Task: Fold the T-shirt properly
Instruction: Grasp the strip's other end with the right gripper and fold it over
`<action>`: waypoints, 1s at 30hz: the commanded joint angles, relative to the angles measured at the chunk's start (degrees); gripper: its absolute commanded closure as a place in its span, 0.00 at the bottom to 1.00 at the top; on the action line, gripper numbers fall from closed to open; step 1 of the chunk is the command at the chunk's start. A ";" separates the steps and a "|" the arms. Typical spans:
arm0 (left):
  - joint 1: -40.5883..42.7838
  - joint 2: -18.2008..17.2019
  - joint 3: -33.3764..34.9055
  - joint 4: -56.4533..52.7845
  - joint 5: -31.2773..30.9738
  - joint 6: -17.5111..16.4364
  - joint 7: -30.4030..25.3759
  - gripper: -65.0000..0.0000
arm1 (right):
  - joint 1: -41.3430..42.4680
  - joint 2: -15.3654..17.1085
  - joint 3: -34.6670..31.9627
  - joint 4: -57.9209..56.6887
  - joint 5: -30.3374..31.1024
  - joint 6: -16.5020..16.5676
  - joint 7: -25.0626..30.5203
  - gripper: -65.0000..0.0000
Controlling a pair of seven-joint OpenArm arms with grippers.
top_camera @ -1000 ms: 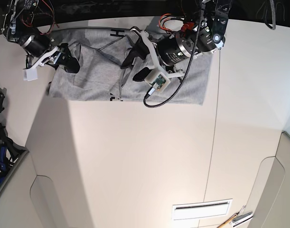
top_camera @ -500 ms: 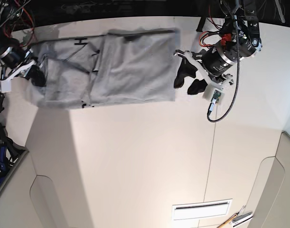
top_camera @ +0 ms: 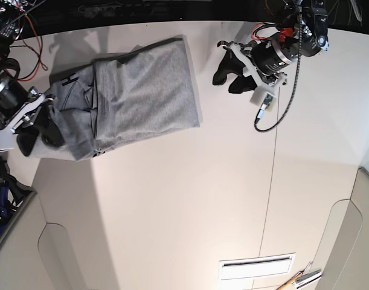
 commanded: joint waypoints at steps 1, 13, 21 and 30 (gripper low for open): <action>-0.09 -0.20 0.63 -0.35 -0.98 -0.22 -1.14 0.50 | 0.61 -0.76 -2.01 2.47 0.66 0.39 1.38 1.00; -0.28 -0.20 3.32 -8.20 -1.36 -0.22 -3.04 0.50 | 0.61 -5.77 -38.86 0.76 -21.97 -0.68 5.18 0.38; -0.24 -0.20 3.30 -8.07 -1.88 -0.22 -2.32 0.50 | 0.96 -5.79 -48.98 0.72 -23.28 -0.79 7.65 0.37; -0.24 -0.20 -1.86 -5.55 -4.94 -1.97 -0.83 0.50 | 1.73 -5.77 -39.95 7.74 -23.26 -3.26 7.78 0.37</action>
